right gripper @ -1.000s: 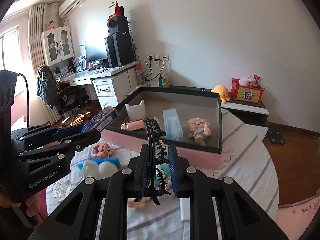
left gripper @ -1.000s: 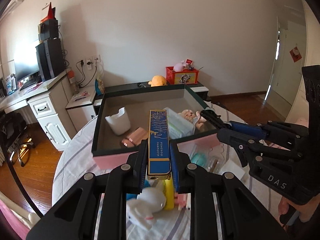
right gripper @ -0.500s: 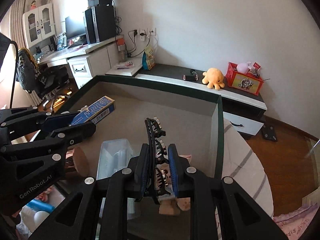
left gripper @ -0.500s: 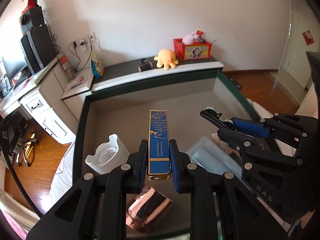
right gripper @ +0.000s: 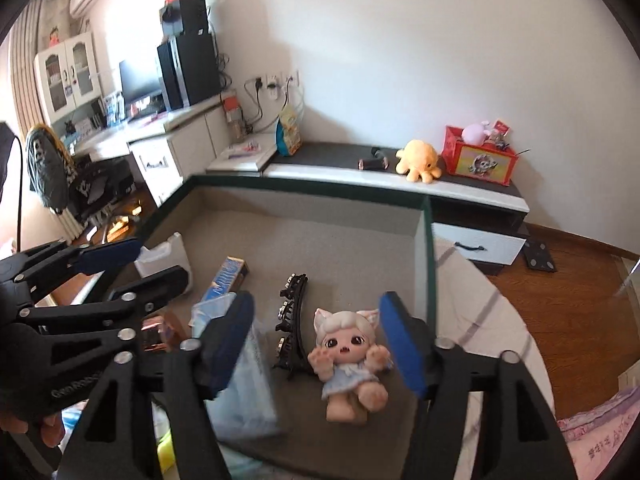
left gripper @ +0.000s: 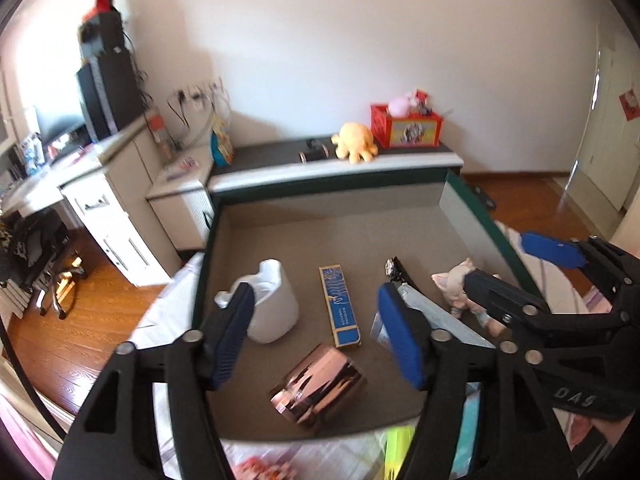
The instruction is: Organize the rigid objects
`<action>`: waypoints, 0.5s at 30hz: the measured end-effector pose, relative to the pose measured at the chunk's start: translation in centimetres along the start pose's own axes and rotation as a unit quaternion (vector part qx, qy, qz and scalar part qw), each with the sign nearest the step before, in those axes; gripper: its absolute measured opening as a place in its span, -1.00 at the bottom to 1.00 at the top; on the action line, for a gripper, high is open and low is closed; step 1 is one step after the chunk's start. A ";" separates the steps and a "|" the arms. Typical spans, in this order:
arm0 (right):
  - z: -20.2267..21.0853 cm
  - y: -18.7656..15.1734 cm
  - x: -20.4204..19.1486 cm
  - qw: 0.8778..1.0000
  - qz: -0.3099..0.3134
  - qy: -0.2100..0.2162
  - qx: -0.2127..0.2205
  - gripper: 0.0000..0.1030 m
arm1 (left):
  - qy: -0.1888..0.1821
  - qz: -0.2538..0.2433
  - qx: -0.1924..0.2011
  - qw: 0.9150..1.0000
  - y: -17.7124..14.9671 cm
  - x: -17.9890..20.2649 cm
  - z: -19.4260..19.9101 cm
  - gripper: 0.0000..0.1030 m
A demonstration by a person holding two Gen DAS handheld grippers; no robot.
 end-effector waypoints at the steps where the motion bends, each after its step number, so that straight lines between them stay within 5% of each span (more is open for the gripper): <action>1: 1.3 -0.1 -0.1 1.000 -0.004 -0.004 0.010 0.63 | 0.013 0.001 0.013 1.000 -0.4 -0.3 1.6 0.63; 6: 9.1 -2.1 -1.4 0.997 -0.018 0.018 0.069 0.69 | 0.051 0.019 0.090 0.994 -3.7 -1.1 10.5 1.00; 9: 13.3 -4.0 -2.9 0.995 -0.012 0.025 0.099 1.00 | 0.064 0.034 0.118 0.990 -6.2 -1.4 15.1 1.00; 15: 20.4 -8.7 -6.1 0.989 0.004 0.026 0.147 1.00 | 0.071 0.059 0.146 0.985 -10.6 -1.2 22.2 1.00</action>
Point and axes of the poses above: each gripper's, at about its wrist camera, not at the fingertips, and z roughly against the way its jaws point, x to its right, y to its top, the point moved 1 cm from there along -z, roughly the way its jaws point, and after that the axes turned 9 degrees about -z, right-handed, at the moved point
